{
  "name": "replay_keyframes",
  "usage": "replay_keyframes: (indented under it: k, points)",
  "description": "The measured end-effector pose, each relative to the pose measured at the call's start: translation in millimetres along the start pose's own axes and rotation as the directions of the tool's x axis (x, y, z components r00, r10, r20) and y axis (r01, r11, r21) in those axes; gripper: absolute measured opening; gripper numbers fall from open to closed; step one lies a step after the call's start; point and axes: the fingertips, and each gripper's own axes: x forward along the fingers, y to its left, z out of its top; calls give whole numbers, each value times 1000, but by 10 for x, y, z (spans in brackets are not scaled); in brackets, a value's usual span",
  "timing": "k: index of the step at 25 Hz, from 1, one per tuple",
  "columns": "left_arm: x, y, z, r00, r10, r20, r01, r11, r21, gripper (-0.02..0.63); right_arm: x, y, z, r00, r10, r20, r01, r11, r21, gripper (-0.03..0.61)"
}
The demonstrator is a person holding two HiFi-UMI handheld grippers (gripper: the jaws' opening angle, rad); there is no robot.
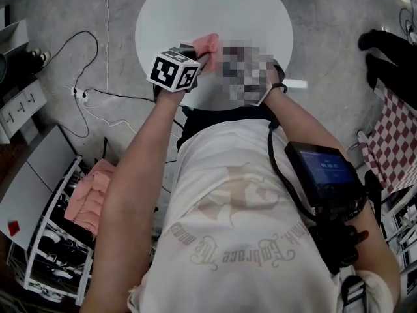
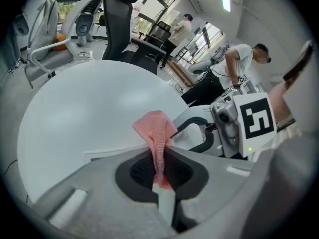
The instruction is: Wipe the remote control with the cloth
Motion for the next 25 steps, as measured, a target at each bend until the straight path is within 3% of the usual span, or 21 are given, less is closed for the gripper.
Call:
replay_keyframes:
  k: [4,7,16,22,25]
  points:
    - [176,-380,109,992,-121,28,121,993,-6,15,17,1,30,1000,4,-1,-4,1000,-3,209]
    - [234,-423,116,988,-147,52,150,987,-54,15,8,-14,-3,1000,2,-8,-2,1000,6,209]
    - [86,48,-80,1000,6,-1,-6,1000,-31,15,31,27,-5,1000,10,-25,-10,1000,6,209]
    - [-18,217,-118,999,31,12,-31,999,-11,15,48,24,27,1000,15,-26,-15,1000,-4,209]
    - [-67,331,-138,998,48,43,-45,997,-69,15,52,20,11,999,19,-30,-19,1000,-5,209]
